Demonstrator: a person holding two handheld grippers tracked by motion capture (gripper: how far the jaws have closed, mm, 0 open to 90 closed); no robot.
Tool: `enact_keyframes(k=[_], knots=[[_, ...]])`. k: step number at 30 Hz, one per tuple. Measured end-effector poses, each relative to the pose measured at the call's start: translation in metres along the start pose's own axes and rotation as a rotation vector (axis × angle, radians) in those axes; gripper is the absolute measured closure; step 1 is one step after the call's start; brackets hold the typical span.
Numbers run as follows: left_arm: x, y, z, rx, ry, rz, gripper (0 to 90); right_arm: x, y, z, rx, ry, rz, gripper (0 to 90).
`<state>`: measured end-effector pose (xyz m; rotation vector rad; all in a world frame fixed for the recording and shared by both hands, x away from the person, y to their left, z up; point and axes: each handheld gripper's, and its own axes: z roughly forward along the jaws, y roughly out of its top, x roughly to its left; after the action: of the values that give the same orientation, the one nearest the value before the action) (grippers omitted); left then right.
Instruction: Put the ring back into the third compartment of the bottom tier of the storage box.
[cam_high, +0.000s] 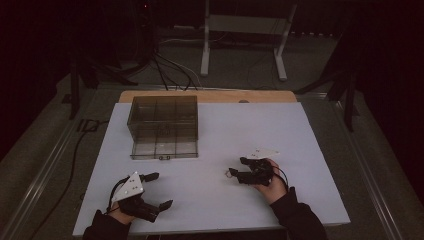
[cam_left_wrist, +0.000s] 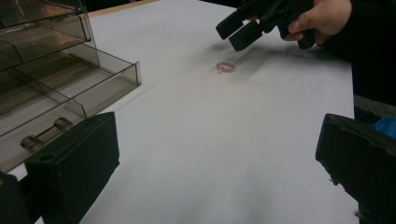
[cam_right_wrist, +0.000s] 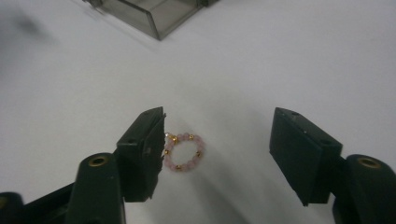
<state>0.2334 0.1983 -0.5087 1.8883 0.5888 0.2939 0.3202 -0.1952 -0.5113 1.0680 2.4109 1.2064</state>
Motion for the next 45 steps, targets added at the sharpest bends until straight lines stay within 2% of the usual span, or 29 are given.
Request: enact_keyframes(k=[8,11,13,17,23,27,33,38,45], knots=[[0.000,0.000,0.000,-0.004,0.000,0.001,0.6,0.003,0.000,0.007,0.056,0.008,-0.011,50.6],[0.000,0.000,0.000,-0.003,0.000,-0.001,0.6,0.004,0.000,0.010,0.065,0.009,-0.008,54.9],[0.000,0.000,0.000,-0.005,0.001,0.000,0.6,0.005,0.000,0.011,0.073,-0.007,-0.012,59.9],[0.000,0.000,0.000,-0.004,0.000,0.000,0.6,0.004,0.001,0.014,0.085,-0.002,-0.005,65.1],[0.000,0.000,0.000,-0.005,-0.001,0.000,0.6,0.006,0.002,0.018,0.106,-0.004,-0.014,68.2],[0.000,0.000,0.000,-0.004,-0.001,0.002,0.6,0.009,0.003,0.020,0.125,-0.029,-0.038,70.3],[0.001,0.000,0.000,-0.004,-0.001,0.003,0.6,0.010,0.006,0.022,0.138,-0.028,-0.034,74.0],[0.000,0.000,0.001,0.000,0.000,0.004,0.6,0.011,0.007,0.023,0.152,-0.045,-0.028,77.6],[0.001,0.000,0.001,0.000,-0.001,0.001,0.6,0.011,0.011,0.024,0.180,-0.060,-0.049,85.6]])
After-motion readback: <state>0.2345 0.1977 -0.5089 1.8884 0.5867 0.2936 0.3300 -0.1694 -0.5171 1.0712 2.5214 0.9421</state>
